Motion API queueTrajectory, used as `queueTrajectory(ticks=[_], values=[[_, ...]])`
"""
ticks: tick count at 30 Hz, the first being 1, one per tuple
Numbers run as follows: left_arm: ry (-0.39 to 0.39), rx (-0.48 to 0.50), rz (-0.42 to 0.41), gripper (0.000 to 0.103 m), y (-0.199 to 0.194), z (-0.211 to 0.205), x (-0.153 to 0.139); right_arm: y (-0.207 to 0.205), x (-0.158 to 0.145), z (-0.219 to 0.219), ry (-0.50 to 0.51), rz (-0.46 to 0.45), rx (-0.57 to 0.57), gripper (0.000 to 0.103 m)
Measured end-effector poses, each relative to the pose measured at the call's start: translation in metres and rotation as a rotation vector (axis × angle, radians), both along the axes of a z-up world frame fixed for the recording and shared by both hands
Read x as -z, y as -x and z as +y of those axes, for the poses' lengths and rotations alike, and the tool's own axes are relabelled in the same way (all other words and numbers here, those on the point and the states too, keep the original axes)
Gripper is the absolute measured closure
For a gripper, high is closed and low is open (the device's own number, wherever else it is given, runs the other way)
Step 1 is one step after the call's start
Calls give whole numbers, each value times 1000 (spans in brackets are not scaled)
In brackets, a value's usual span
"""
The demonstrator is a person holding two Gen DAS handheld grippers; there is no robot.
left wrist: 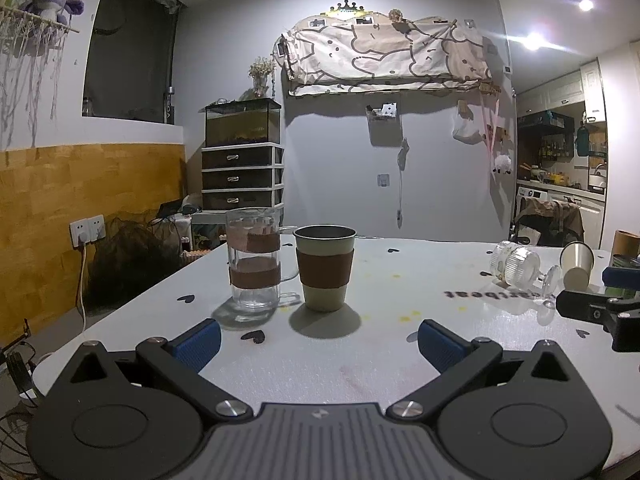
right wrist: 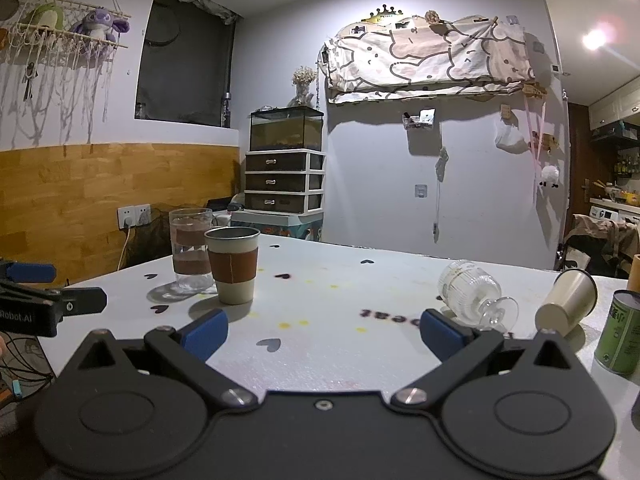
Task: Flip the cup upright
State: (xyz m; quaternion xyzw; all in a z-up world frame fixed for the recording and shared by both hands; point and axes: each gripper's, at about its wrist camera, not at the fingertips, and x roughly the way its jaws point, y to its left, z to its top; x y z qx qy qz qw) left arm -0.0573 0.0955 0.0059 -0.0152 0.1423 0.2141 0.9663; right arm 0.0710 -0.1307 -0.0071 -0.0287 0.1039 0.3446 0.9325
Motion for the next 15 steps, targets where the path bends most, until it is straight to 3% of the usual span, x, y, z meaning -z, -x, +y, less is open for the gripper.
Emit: queueTrajectory(ticks=[15], values=[[3, 0, 2, 0, -1, 1, 0, -2, 2, 0, 6, 3, -3, 0]])
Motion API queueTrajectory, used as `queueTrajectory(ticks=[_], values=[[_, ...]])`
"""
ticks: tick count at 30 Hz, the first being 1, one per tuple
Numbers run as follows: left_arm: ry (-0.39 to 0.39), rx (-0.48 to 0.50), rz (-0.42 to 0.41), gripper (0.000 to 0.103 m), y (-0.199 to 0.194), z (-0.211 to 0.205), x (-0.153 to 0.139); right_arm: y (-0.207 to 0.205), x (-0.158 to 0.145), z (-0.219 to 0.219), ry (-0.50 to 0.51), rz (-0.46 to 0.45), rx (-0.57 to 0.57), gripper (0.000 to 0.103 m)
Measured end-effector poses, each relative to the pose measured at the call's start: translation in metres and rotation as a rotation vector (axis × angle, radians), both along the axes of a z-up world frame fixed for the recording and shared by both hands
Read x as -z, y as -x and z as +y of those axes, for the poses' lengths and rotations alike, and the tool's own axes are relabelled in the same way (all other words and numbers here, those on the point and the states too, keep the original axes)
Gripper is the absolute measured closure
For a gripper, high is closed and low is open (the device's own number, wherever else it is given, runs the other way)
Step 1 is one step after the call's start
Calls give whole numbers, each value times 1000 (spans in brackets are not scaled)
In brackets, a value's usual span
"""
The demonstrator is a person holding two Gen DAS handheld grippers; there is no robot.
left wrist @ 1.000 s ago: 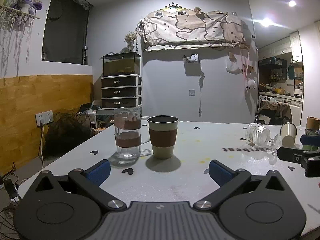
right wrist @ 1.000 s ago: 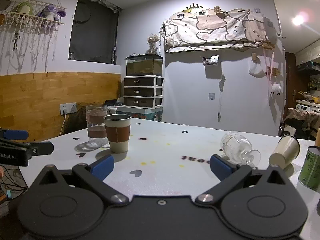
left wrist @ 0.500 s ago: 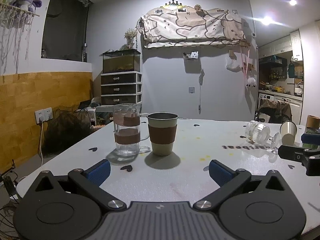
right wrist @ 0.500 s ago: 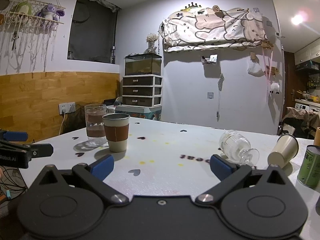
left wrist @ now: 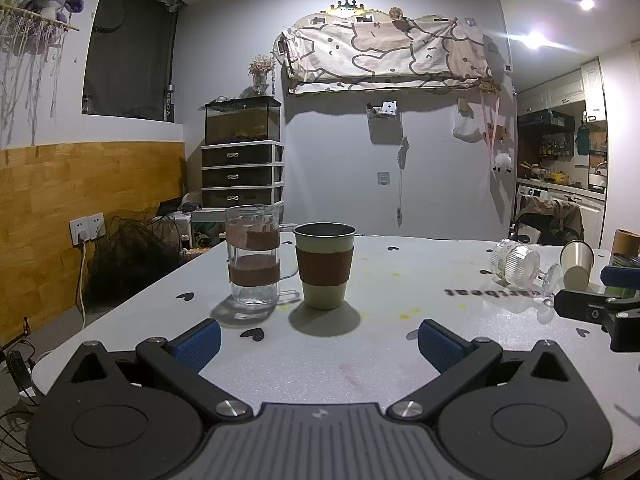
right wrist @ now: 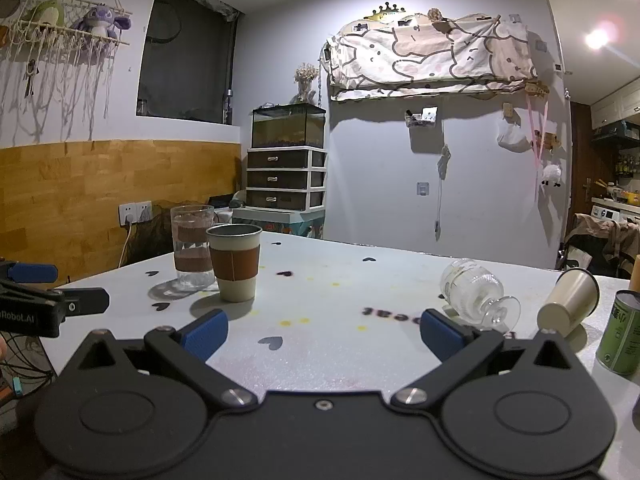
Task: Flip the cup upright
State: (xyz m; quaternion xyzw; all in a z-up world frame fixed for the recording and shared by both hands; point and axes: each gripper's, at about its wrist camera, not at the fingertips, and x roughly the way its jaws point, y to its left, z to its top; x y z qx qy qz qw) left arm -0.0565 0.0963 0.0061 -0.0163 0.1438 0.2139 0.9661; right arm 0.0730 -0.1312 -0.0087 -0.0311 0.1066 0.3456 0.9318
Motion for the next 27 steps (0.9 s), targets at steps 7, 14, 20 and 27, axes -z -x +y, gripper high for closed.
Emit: queueTrajectory(ticks=[7, 14, 20, 27], values=[[0, 1, 0, 0, 0, 0, 0, 0, 2, 0, 0, 1, -4, 0], [0, 1, 0, 0, 0, 0, 0, -1, 2, 1, 2, -1, -5, 0], [1, 1, 0, 0, 0, 0, -1, -1, 2, 1, 3, 0, -6, 0], [2, 3, 1, 0, -1, 0, 0, -1, 1, 1, 2, 1, -6, 0]])
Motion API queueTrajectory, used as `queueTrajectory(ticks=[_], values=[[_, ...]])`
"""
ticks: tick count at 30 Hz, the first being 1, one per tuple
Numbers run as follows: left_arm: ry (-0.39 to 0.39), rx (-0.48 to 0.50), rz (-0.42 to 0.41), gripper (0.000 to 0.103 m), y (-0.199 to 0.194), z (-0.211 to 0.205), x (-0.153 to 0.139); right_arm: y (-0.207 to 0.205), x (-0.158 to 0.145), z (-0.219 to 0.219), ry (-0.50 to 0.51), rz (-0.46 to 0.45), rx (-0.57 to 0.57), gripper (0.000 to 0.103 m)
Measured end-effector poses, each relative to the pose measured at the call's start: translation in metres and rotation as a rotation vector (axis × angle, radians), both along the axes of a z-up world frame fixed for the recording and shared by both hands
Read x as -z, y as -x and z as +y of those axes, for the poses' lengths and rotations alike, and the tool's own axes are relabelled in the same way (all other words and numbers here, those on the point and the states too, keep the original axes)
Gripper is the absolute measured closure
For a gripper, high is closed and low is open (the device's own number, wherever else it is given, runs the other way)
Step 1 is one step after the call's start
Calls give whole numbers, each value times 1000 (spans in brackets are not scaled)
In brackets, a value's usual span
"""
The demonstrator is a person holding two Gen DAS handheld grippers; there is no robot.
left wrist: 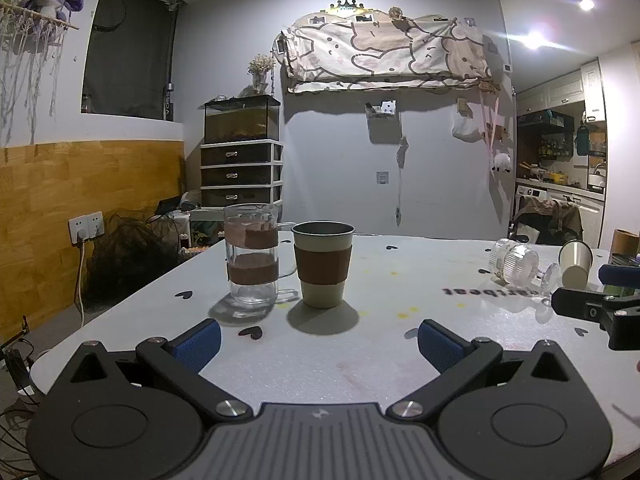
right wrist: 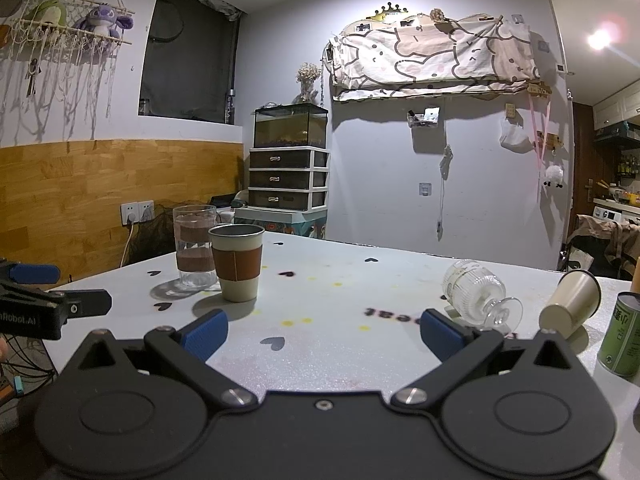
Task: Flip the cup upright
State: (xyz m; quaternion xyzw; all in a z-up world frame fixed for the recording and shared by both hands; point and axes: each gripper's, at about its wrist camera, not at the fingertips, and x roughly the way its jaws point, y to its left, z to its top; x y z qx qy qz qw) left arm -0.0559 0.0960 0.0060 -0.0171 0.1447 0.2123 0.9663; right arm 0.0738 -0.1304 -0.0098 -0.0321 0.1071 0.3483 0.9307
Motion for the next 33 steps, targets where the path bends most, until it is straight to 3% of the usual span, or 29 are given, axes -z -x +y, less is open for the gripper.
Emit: queueTrajectory(ticks=[33], values=[[3, -1, 2, 0, -1, 0, 1, 2, -1, 2, 1, -3, -8, 0]])
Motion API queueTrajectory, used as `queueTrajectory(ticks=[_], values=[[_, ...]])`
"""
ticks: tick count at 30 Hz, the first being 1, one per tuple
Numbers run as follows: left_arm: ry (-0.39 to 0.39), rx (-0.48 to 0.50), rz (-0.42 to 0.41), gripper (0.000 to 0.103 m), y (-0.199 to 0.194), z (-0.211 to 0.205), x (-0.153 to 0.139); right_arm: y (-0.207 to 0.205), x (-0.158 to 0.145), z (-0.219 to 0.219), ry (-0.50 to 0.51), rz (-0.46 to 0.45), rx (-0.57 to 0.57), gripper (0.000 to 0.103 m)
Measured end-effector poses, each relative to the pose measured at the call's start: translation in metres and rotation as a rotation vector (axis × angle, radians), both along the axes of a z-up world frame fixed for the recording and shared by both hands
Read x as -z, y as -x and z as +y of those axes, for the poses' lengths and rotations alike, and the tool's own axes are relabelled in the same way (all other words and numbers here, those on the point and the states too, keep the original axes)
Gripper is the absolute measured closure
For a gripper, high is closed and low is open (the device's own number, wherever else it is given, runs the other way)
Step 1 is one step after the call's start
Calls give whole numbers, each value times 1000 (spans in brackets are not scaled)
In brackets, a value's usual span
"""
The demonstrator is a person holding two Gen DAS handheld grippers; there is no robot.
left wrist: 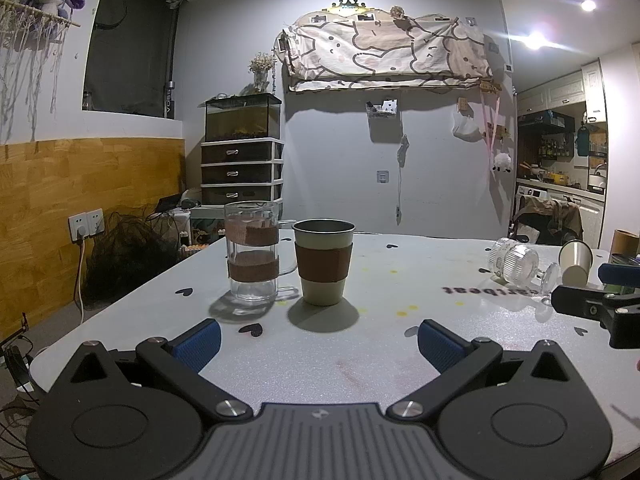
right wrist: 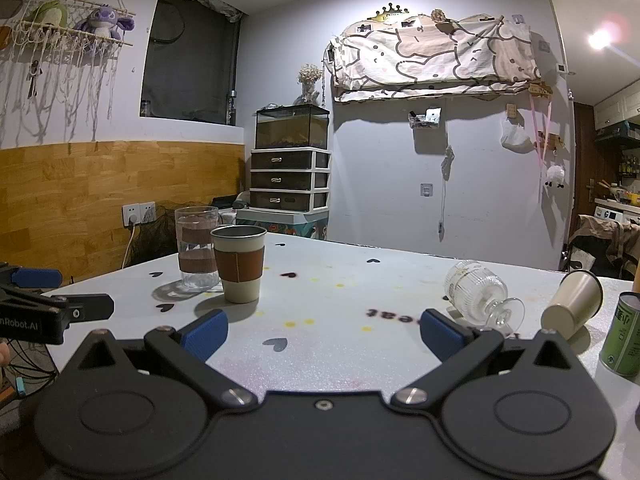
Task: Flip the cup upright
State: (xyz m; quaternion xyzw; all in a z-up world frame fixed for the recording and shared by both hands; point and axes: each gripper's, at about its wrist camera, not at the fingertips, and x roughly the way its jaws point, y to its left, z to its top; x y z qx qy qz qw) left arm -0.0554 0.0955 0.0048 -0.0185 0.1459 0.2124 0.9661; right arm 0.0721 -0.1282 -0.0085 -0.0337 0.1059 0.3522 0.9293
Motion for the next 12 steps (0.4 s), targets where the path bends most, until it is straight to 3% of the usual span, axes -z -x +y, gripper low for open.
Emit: queueTrajectory(ticks=[12], values=[[0, -1, 0, 0, 0, 0, 1, 1, -1, 0, 0, -1, 0, 0]])
